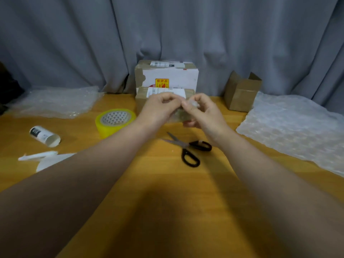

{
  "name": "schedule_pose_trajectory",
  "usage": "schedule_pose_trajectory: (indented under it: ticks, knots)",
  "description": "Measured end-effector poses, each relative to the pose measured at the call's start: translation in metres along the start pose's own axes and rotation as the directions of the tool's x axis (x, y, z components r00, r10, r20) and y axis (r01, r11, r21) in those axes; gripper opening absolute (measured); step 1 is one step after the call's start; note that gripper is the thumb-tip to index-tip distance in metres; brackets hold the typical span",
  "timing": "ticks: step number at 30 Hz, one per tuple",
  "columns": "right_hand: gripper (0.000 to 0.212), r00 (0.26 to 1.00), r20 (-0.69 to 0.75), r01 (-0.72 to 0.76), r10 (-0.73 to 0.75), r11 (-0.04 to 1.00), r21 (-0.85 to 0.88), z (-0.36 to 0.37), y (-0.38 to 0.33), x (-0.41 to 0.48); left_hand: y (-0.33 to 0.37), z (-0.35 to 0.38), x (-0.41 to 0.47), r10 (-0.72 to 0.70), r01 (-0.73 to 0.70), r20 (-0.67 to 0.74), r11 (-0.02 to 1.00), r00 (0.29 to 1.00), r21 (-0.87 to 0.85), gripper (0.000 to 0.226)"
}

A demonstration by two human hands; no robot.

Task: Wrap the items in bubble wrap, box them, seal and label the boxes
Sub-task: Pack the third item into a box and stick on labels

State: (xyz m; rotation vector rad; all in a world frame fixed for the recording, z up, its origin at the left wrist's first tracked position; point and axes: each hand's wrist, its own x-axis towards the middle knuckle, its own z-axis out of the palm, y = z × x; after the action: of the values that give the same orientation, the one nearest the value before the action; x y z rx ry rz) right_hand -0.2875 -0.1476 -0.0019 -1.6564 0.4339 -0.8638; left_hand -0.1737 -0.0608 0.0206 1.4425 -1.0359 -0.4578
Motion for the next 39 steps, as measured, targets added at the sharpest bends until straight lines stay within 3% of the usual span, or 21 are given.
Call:
schedule_pose_trajectory:
  ticks: [3, 6, 9, 11, 13, 16, 18, 22, 28, 32, 37, 39]
  knots:
    - [0.019, 0.99, -0.142, -0.017, 0.023, 0.999, 0.047, -0.022, 0.001, 0.024, 0.002, 0.027, 0.029, 0.043, -0.046, 0.038, 0.997, 0.998, 0.056, 0.023]
    - [0.018, 0.973, -0.218, -0.065, 0.074, 0.997, 0.05, -0.056, -0.002, 0.049, 0.003, 0.047, 0.062, 0.122, -0.159, 0.306, 0.982, 0.944, 0.101, 0.027]
    - [0.04, 0.963, -0.261, -0.11, 0.065, 0.98, -0.163, -0.093, 0.0, 0.079, -0.003, 0.067, 0.094, 0.163, -0.204, 0.33, 0.975, 0.93, 0.091, 0.03]
    - [0.043, 0.947, -0.318, -0.111, -0.056, 0.869, -0.481, -0.119, 0.003, 0.105, -0.005, 0.075, 0.114, 0.13, -0.149, 0.244, 0.987, 0.961, 0.062, 0.032]
    - [0.045, 0.936, -0.334, -0.198, -0.108, 0.622, -0.758, -0.146, 0.008, 0.131, -0.003, 0.079, 0.129, 0.081, -0.091, 0.18, 0.995, 0.98, 0.046, 0.036]
    - [0.071, 0.938, -0.342, -0.343, 0.049, 0.269, -0.9, -0.175, 0.018, 0.158, 0.004, 0.081, 0.142, 0.076, -0.082, 0.16, 0.996, 0.984, 0.036, 0.032]
    - [0.07, 0.925, -0.363, -0.38, 0.115, 0.206, -0.902, -0.181, 0.026, 0.165, 0.006, 0.082, 0.143, 0.087, -0.096, 0.161, 0.994, 0.983, 0.052, 0.03]
    - [0.02, 0.91, -0.411, -0.39, -0.041, 0.246, -0.887, -0.169, 0.031, 0.161, 0.002, 0.073, 0.131, 0.076, -0.081, 0.13, 0.996, 0.989, 0.034, 0.029]
    - [0.015, 0.867, -0.348, -0.224, -0.356, 0.346, -0.911, -0.159, -0.006, 0.121, 0.008, 0.037, 0.094, 0.058, -0.059, 0.02, 0.998, 0.998, 0.018, 0.045]
    - [0.013, 0.817, -0.128, 0.041, -0.562, 0.279, -0.96, -0.148, -0.035, 0.078, 0.029, 0.007, 0.058, 0.119, -0.119, 0.014, 0.993, 0.993, 0.02, 0.037]
    - [0.008, 0.797, 0.123, 0.256, -0.591, 0.146, -0.956, -0.096, -0.057, 0.03, 0.058, -0.02, 0.015, 0.289, -0.289, -0.07, 0.957, 0.955, 0.011, 0.031]
    - [0.007, 0.778, 0.21, 0.332, -0.592, 0.104, -0.938, -0.072, -0.059, 0.013, 0.068, -0.026, -0.001, 0.379, -0.376, -0.02, 0.922, 0.925, 0.091, 0.024]
